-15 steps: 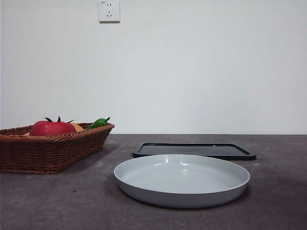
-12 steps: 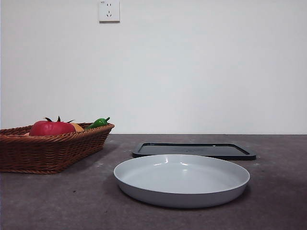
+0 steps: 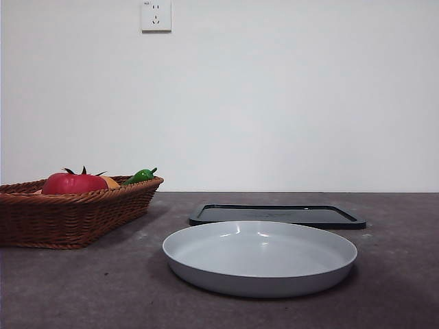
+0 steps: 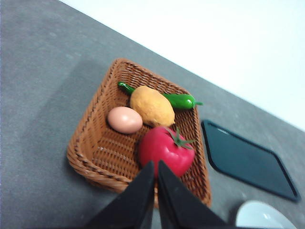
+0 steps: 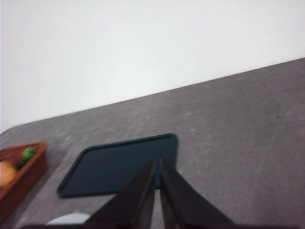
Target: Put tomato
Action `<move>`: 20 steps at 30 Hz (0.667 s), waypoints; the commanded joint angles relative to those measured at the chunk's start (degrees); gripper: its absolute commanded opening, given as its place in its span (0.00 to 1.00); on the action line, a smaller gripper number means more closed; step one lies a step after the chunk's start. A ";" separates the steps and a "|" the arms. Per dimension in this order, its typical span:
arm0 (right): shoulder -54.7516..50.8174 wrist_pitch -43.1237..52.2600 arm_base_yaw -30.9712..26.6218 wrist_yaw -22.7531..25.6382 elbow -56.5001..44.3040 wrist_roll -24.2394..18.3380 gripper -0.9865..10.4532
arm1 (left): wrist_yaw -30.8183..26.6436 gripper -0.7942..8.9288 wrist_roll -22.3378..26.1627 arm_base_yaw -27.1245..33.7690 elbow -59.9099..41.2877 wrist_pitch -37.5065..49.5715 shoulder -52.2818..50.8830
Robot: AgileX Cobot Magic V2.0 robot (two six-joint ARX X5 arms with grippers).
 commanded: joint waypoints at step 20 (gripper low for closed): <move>33.00 -30.01 8.00 -20.96 32.59 -16.65 0.09 | 15.78 0.09 21.51 -5.66 30.36 -25.51 26.38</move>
